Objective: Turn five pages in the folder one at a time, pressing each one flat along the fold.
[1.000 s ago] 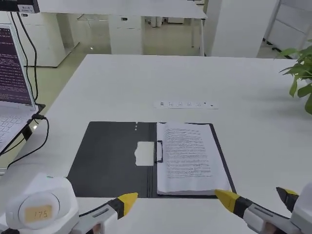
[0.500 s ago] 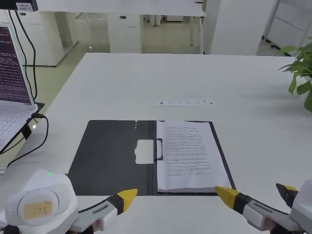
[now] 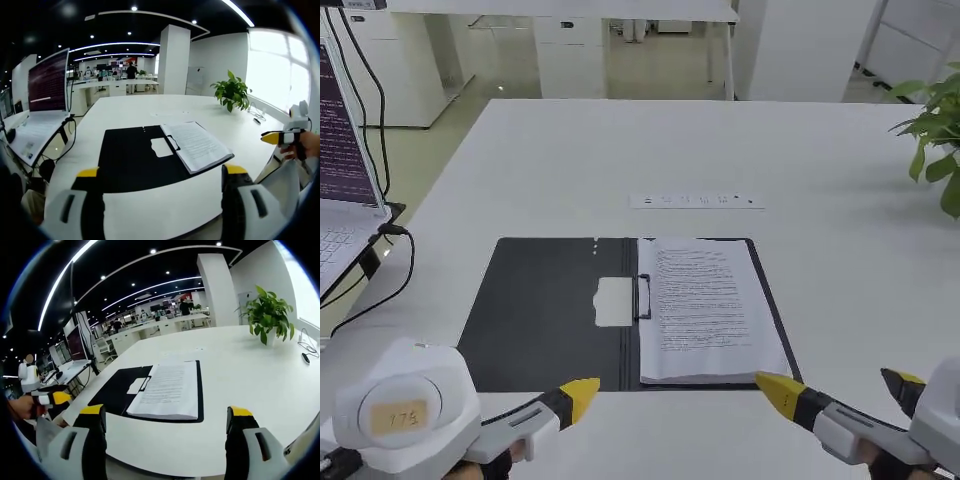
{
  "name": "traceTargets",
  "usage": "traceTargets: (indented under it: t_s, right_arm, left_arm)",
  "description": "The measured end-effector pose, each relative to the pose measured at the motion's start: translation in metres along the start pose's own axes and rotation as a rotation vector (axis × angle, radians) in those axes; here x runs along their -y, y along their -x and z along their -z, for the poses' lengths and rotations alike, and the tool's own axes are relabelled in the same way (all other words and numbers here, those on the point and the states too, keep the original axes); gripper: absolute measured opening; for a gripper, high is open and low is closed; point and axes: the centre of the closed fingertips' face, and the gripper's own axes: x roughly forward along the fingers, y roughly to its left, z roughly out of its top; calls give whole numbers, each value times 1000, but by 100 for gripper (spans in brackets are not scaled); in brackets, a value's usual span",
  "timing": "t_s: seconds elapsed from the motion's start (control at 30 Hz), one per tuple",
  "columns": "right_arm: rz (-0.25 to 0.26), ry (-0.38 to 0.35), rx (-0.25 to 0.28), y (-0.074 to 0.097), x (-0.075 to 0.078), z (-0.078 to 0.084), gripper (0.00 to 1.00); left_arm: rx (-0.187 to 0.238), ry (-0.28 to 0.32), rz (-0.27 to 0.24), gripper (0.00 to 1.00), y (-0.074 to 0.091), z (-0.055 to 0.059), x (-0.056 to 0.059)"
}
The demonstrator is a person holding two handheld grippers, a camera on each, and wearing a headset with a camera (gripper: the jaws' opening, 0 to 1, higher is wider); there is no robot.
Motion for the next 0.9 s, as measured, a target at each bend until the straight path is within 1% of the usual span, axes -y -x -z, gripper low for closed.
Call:
traceTargets:
  t_s: [0.27, 0.5, 0.7, 0.73, 0.77, 0.8, 0.9]
  right_arm:
    - [11, -12, 13, 3, 0, -1, 100]
    - [15, -17, 22, 5, -5, -1, 100]
    - [28, -24, 33, 8, -8, -2, 100]
    - [29, -23, 33, 8, -8, -1, 100]
    - [31, -24, 35, 9, -8, -1, 100]
    - [32, -26, 36, 9, -9, -1, 100]
    - [45, -30, 49, 13, -8, -1, 100]
  left_arm:
    - [-5, -13, 25, 99, -8, -2, 6]
    - [-10, -28, 56, 99, -18, -5, 11]
    - [-12, -42, 86, 99, -28, -7, 15]
    - [-14, -47, 90, 99, -30, -7, 16]
    - [-18, -57, 101, 95, -32, -7, 18]
    - [-15, -55, 108, 93, -34, -7, 19]
    - [0, -56, 122, 95, -39, -12, 22]
